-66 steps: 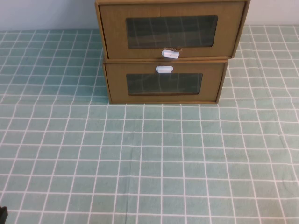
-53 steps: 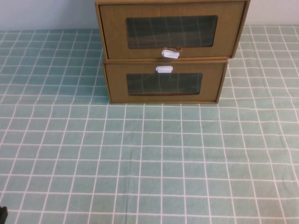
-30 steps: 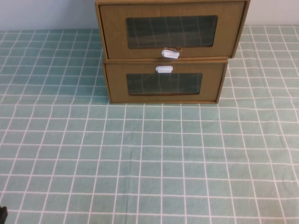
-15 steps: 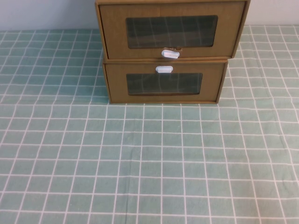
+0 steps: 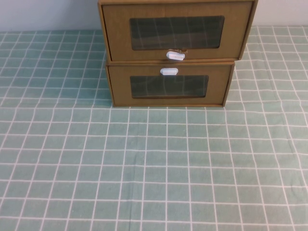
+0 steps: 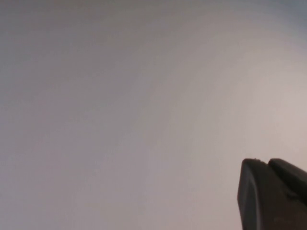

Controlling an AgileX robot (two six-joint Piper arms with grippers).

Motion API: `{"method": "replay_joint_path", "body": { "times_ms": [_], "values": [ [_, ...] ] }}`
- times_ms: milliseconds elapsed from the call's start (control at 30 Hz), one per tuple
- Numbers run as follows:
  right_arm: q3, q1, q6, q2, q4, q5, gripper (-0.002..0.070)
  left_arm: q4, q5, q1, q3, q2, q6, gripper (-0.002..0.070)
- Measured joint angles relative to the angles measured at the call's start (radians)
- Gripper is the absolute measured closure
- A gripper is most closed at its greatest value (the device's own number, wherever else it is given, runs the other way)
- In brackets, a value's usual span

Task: Open the shoe box
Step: 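Pull the top drawer of the cardboard box fully open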

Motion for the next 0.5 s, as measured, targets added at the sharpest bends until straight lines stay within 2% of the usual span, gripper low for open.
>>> {"method": "replay_joint_path", "body": {
  "times_ms": [233, 333, 500],
  "values": [
    [-0.016, 0.000, 0.032, 0.000, -0.008, -0.156, 0.0690, -0.014, -0.121, 0.000, -0.015, -0.002, -0.053, 0.0680],
    [-0.110, 0.000, 0.139, 0.000, -0.010, -0.082, 0.0690, -0.014, -0.089, 0.000, -0.106, -0.002, -0.081, 0.0680],
    [-0.383, 0.000, 0.195, 0.005, -0.050, 0.146, 0.0689, -0.016, 0.114, 0.000, -0.350, -0.002, -0.086, 0.0680]
  ]
}}
